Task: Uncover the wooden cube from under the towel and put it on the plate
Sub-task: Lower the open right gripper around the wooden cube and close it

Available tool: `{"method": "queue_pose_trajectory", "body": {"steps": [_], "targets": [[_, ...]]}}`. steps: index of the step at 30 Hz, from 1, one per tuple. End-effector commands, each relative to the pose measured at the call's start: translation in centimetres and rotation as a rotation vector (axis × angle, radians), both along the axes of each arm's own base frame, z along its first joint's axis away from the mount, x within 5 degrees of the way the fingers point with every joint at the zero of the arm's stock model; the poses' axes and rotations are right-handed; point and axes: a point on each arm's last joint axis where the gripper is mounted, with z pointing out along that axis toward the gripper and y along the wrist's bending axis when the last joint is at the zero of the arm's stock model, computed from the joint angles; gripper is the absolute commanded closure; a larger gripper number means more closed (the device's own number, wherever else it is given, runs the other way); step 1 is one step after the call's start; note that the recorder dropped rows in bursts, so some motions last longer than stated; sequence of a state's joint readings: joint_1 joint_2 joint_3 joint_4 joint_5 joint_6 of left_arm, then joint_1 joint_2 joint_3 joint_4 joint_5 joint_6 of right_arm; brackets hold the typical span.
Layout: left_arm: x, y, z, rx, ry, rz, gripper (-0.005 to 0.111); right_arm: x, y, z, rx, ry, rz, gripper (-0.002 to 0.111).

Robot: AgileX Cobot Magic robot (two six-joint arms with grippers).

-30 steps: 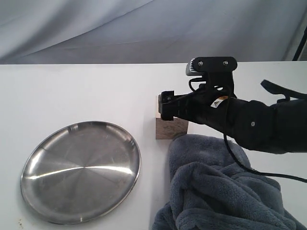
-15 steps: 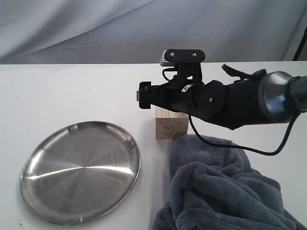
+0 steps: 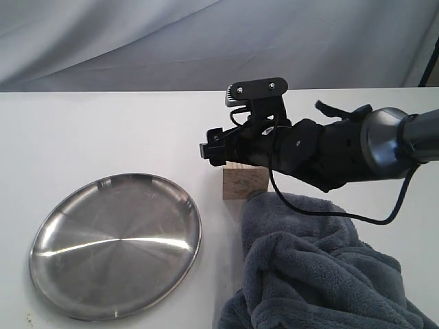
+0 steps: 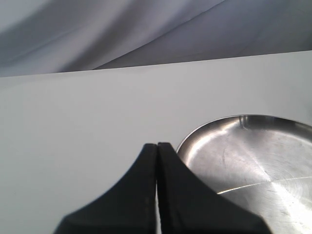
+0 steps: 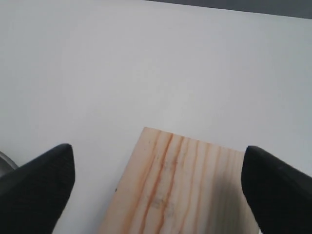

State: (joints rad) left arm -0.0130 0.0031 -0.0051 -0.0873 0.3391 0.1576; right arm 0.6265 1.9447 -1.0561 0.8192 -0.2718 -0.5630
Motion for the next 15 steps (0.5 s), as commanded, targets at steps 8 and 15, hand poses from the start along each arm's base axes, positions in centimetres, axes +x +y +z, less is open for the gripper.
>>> {"method": "queue_pose_trajectory", "body": {"steps": [8, 15], "targets": [[0.02, 0.0, -0.03, -0.005, -0.012, 0.002, 0.105, 0.05, 0.19, 0.11, -0.027, -0.019, 0.031, 0.024], [0.02, 0.0, -0.03, -0.005, -0.012, 0.002, 0.105, -0.23, 0.34, -0.16, -0.026, 0.02, 0.054, 0.024]]}}
